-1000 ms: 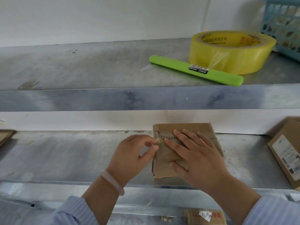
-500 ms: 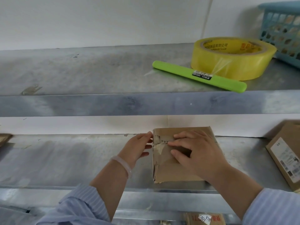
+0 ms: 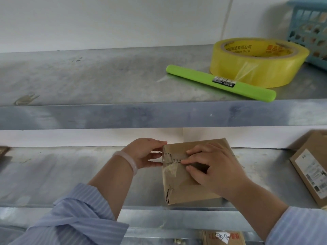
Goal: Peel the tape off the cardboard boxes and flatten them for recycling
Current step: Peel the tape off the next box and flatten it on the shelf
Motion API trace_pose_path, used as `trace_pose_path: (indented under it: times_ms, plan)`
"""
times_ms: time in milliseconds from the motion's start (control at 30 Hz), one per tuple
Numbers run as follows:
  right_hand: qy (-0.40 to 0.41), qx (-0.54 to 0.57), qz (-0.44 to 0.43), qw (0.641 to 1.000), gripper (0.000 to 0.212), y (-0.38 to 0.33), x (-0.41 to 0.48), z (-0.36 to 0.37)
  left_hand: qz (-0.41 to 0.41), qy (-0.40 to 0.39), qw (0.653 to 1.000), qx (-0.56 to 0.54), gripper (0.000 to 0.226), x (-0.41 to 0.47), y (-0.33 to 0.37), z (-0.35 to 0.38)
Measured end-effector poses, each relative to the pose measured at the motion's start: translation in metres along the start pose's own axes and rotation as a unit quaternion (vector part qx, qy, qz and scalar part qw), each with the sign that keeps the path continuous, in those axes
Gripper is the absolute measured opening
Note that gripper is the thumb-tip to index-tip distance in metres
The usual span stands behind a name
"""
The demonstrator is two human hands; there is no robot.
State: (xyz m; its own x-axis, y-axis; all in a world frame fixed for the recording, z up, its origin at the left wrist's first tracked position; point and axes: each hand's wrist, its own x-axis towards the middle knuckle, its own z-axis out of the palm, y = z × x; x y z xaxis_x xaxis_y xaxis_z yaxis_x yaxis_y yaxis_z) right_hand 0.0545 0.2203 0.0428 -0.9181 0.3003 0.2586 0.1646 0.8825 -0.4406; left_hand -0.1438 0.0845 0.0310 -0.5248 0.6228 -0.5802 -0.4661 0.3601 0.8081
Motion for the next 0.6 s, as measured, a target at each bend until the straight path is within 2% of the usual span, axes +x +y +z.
trace_pose_path:
  times_ms: [100,233,333,433,500,600]
  plan:
    - [-0.001,0.007,-0.001,1.0,0.018,-0.001,0.002,-0.001,-0.008,-0.032,0.998,0.051,0.009,0.004,0.011,-0.007]
    - [-0.005,0.002,-0.012,1.0,0.019,-0.002,0.005,-0.002,0.054,0.013,0.978,0.202,0.017,0.008,0.018,-0.008]
    - [-0.01,0.0,-0.013,1.0,0.018,-0.003,0.007,-0.002,0.11,0.065,0.939,0.321,0.023,0.004,0.021,-0.004]
    - [-0.006,0.005,-0.012,1.0,0.017,-0.003,0.01,-0.001,0.2,0.159,0.869,0.424,0.029,-0.004,0.019,0.002]
    - [-0.008,0.001,-0.013,1.0,0.017,-0.002,0.011,-0.001,0.281,0.203,0.836,0.426,0.036,-0.009,0.014,0.006]
    - [-0.007,-0.002,-0.017,1.0,0.018,-0.001,0.011,-0.001,0.346,0.223,0.839,0.355,0.035,-0.019,0.008,0.011]
